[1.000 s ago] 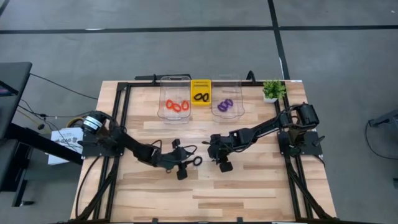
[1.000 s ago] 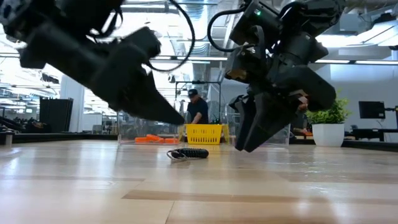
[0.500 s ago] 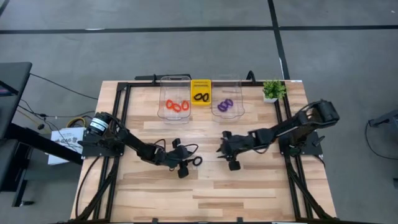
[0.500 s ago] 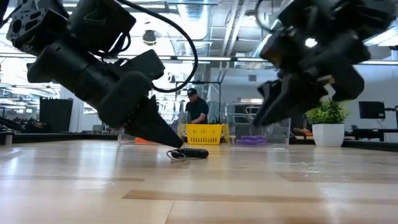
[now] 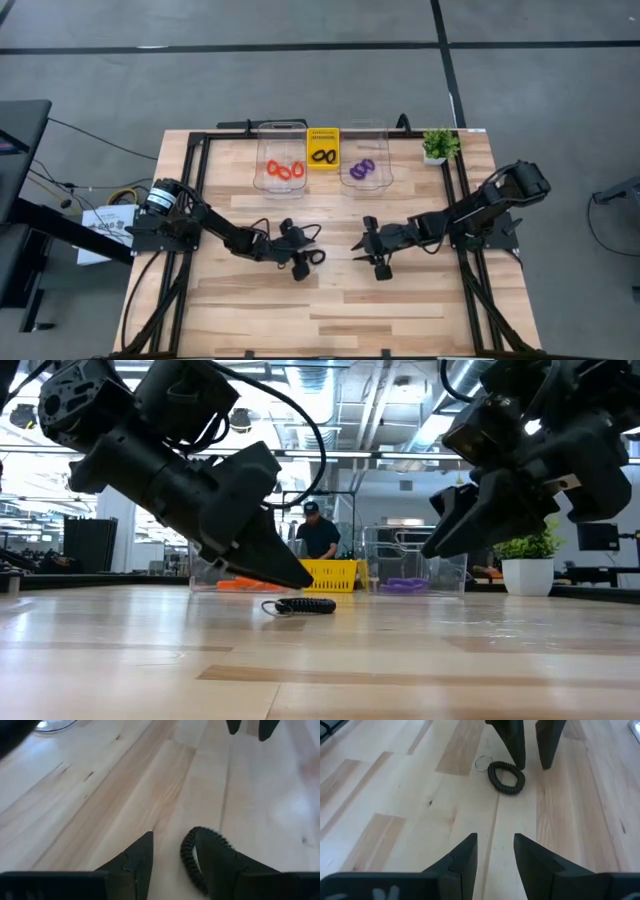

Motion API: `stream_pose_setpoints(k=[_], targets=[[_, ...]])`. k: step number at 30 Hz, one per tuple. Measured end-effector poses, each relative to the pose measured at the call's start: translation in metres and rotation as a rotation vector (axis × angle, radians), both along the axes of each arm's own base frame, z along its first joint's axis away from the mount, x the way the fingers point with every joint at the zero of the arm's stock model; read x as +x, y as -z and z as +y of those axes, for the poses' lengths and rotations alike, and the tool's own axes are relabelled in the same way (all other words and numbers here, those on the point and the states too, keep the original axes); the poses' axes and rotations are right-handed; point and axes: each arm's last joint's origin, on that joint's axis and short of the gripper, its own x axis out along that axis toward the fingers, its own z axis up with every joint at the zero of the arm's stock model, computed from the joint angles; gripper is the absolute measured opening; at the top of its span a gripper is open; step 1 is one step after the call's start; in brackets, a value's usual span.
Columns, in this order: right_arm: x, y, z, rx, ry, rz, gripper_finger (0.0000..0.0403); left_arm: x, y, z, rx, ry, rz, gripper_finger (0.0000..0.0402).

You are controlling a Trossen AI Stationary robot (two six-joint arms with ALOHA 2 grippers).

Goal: Sort spring keychains
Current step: Put the black spring keychain into the yellow bin

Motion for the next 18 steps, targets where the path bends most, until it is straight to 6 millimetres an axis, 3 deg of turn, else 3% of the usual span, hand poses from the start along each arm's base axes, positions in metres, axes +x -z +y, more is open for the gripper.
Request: stream_pose_setpoints(k=[12, 18], targets=[[0.001, -0.002, 0.000, 0.003, 0.001, -0.014, 0.0118, 0.000, 0.001, -0.003, -0.065, 0.032, 0.006, 0.0144], [0.001, -0.002, 0.000, 0.004, 0.000, -0.022, 0.0118, 0.014, 0.023, -0.003, -0.075, 0.003, 0.036, 0.0144]])
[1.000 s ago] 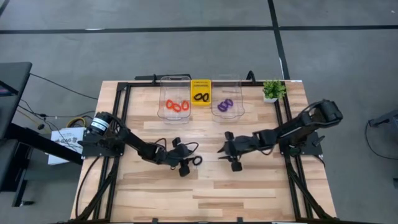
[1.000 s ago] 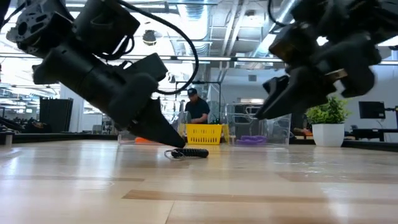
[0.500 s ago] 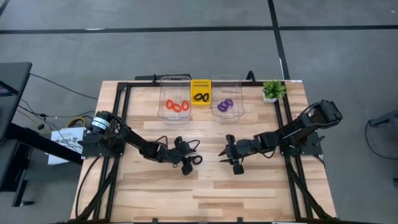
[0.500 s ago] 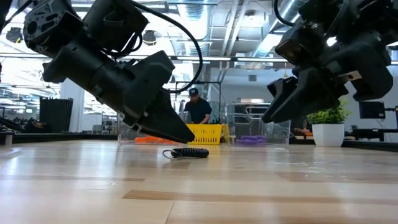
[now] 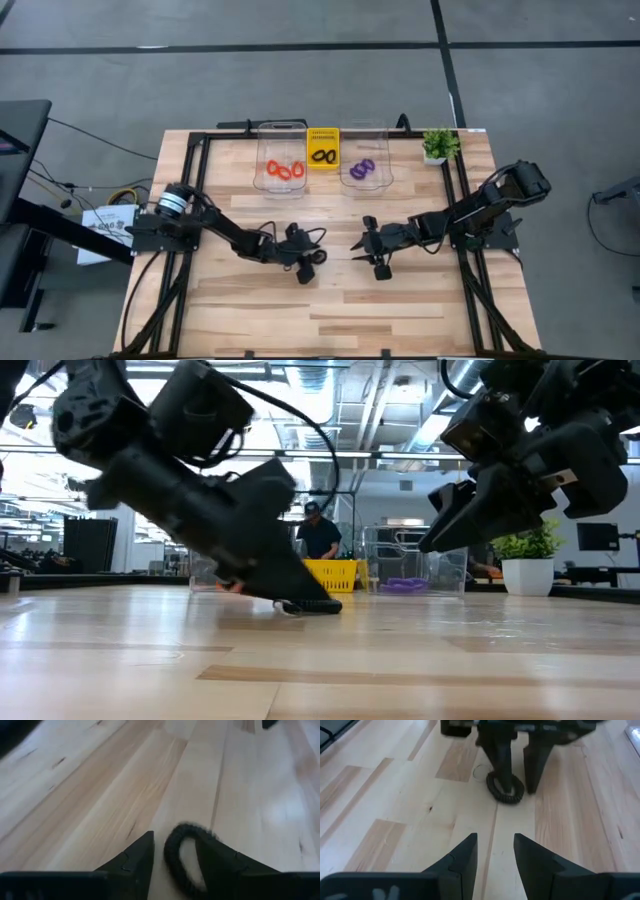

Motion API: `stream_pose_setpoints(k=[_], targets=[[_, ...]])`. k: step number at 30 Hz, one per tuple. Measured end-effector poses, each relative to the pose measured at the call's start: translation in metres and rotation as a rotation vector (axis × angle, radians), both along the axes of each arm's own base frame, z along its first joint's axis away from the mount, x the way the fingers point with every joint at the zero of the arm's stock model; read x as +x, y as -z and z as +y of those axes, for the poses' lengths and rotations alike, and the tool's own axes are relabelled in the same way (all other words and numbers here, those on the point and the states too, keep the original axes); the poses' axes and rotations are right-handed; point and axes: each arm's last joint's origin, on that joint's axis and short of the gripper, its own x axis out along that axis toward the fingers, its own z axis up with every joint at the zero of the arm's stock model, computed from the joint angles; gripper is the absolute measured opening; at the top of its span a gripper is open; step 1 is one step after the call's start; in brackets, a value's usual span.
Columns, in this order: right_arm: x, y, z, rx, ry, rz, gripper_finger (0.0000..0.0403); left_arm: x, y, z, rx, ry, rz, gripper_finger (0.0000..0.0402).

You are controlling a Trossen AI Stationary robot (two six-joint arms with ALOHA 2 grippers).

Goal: Sort spring keychains
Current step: Put the black spring keychain into the yellow bin

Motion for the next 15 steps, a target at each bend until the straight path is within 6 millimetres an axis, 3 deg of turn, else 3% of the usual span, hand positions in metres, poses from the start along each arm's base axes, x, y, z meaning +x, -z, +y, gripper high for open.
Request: stream_pose_setpoints(k=[7, 15], targets=[[0.000, -0.001, 0.000, 0.000, -0.001, -0.007, 0.0118, 0.012, 0.007, 0.002, -0.023, 0.000, 0.016, 0.0126], [0.001, -0.001, 0.000, 0.003, -0.002, -0.016, 0.0118, 0.007, -0.006, -0.001, -0.029, 0.022, 0.038, 0.0017]])
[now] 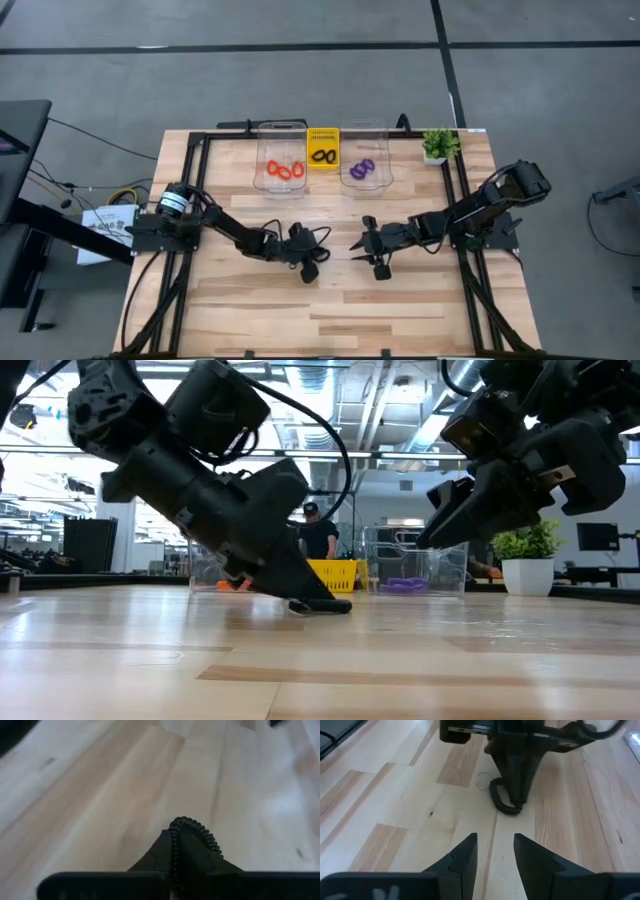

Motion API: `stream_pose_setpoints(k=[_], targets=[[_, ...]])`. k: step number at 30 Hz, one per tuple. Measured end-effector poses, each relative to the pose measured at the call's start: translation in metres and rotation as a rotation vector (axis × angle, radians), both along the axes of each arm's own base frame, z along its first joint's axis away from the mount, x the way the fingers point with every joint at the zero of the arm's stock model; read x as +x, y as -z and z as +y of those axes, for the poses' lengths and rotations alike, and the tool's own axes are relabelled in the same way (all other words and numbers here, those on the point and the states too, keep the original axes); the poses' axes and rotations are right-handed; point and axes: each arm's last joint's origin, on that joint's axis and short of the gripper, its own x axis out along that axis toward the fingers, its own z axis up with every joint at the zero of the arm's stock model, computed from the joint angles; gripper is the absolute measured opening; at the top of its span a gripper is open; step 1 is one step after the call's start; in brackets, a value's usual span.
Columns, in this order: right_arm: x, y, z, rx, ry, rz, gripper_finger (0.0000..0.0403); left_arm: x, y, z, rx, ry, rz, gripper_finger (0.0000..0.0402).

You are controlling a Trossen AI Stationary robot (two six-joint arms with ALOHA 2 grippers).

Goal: Sort spring keychains
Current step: Put the black spring keychain into the yellow bin

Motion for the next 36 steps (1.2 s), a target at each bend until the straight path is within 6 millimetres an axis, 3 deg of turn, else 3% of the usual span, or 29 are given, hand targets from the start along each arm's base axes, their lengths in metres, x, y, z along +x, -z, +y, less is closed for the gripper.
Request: stream_pose_setpoints(k=[8, 18, 25, 29, 36], targets=[[0.002, -0.002, 0.000, -0.007, -0.009, -0.031, 0.0118, -0.009, -0.017, -0.019, 0.027, 0.079, -0.020, 0.0023], [0.010, -0.019, 0.003, 0.017, -0.023, -0.225, 0.0118, -0.021, -0.067, -0.036, 0.107, 0.072, -0.159, 0.0020], [0.014, -0.033, 0.004, 0.056, -0.020, -0.370, 0.0118, -0.041, -0.097, -0.045, 0.197, 0.034, -0.218, 0.0020], [0.014, -0.035, 0.004, 0.063, -0.020, -0.396, 0.0118, -0.053, -0.102, -0.049, 0.212, 0.022, -0.240, 0.0020], [0.016, -0.043, 0.004, 0.066, -0.023, -0.467, 0.0118, -0.066, -0.093, -0.048, 0.188, -0.040, -0.237, 0.0020]])
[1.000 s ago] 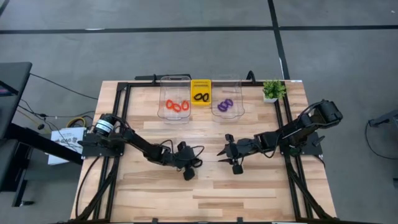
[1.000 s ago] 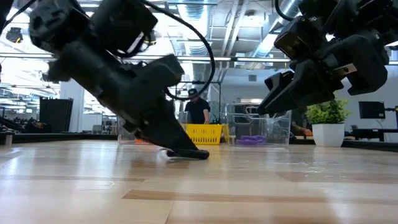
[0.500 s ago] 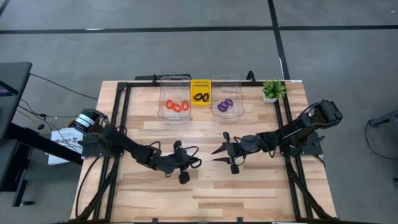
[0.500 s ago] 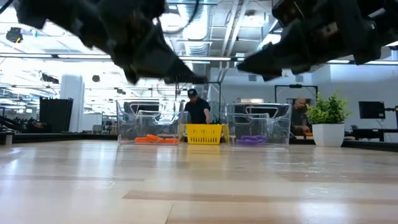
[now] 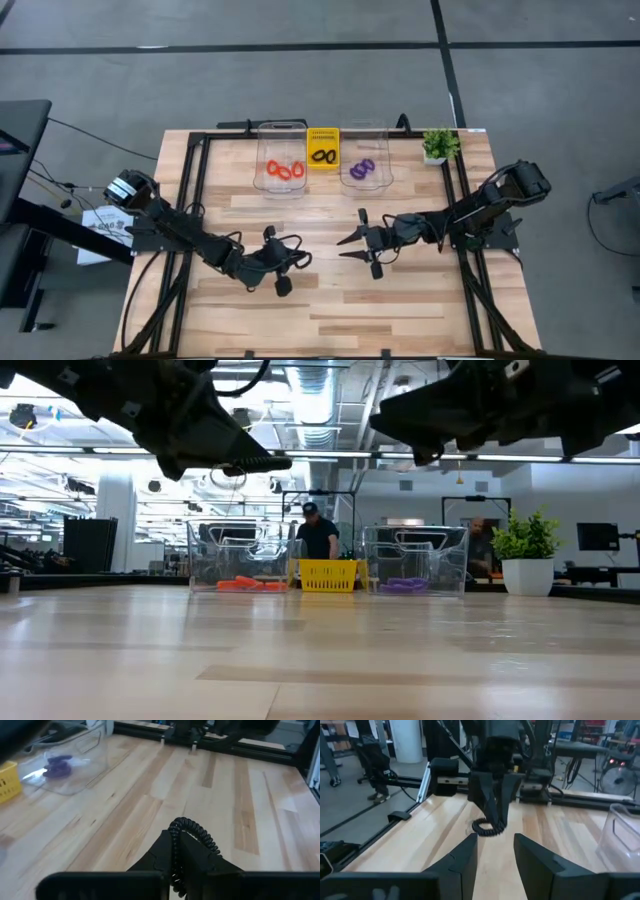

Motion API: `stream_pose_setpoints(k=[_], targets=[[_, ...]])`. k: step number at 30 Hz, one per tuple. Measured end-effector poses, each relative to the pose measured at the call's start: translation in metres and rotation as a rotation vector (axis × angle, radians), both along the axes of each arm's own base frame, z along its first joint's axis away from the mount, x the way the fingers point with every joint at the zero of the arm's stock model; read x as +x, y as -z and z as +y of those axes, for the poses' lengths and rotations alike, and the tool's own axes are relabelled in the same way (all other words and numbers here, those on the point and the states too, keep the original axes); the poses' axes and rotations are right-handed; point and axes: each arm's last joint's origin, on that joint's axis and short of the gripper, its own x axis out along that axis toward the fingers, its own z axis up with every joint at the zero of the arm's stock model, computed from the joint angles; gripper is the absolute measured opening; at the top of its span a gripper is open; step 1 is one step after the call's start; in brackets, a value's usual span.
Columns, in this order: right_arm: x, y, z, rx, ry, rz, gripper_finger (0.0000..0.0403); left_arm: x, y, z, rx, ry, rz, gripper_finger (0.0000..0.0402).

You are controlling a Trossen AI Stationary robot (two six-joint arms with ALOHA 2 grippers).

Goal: Sort spring keychains
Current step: Put the black spring keychain into the yellow bin

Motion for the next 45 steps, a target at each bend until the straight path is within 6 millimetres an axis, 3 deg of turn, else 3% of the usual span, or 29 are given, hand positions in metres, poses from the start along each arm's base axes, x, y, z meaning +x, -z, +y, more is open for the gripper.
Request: stream_pose_setpoints(k=[20, 33, 45], targets=[[0.006, -0.007, 0.006, 0.064, -0.013, -0.011, 0.0118, -0.001, 0.001, 0.001, -0.028, -0.034, -0.021, 0.0020], [0.005, -0.004, 0.010, 0.045, -0.048, 0.025, 0.0118, 0.002, 0.001, 0.006, -0.015, -0.039, -0.015, 0.0024], [0.007, 0.004, 0.016, 0.137, -0.045, 0.096, 0.0118, 0.003, 0.000, 0.008, 0.063, -0.018, 0.002, 0.0024]])
